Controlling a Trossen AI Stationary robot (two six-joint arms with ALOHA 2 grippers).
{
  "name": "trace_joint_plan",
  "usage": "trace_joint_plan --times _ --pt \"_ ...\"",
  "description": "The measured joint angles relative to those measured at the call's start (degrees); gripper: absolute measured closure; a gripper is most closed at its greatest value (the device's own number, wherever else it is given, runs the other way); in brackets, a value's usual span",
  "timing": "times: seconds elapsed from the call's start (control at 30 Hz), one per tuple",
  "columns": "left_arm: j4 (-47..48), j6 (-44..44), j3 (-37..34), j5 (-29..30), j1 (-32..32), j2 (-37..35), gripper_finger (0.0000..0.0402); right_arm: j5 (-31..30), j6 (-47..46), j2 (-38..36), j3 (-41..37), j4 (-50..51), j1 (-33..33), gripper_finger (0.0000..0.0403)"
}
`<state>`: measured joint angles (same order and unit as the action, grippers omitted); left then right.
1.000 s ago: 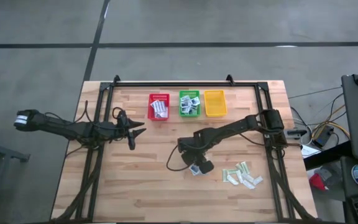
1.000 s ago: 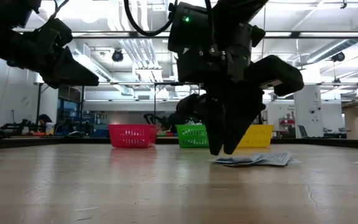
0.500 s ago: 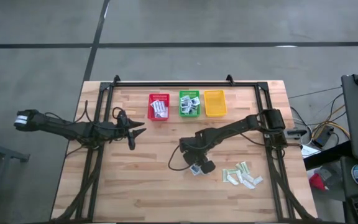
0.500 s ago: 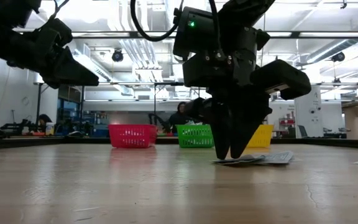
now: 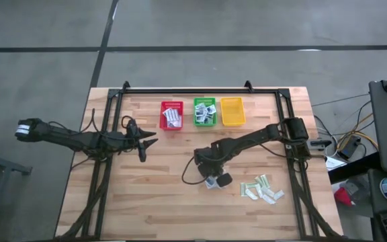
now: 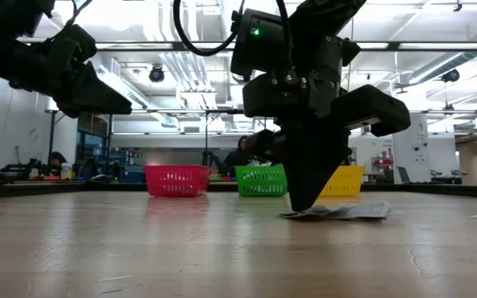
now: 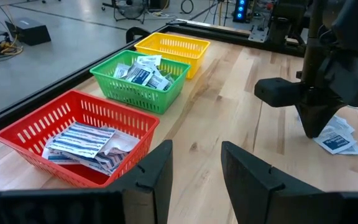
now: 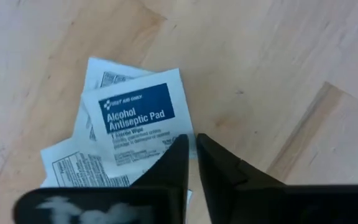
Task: Pick & Place First Aid Supplies
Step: Put the alcohol pad into the green basket
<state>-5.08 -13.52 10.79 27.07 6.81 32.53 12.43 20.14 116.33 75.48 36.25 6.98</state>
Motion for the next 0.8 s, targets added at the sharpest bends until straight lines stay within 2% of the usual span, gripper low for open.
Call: trace_joint_plan --times 0.13,0.53,0.8 --pt "0.0 0.0 0.0 0.0 0.0 0.0 0.0268 -0.5 -0.3 0.0 0.0 0.2 0.0 0.0393" --pt "0.0 0.0 0.0 0.0 0.0 0.0 0.0268 -2.5 -2.8 -0.4 1.1 2.6 -0.1 0.0395" --pt "0.0 0.0 0.0 0.0 0.0 0.0 0.0268 -7.3 -2.6 -0.9 2.3 4.7 -0.5 0.0395"
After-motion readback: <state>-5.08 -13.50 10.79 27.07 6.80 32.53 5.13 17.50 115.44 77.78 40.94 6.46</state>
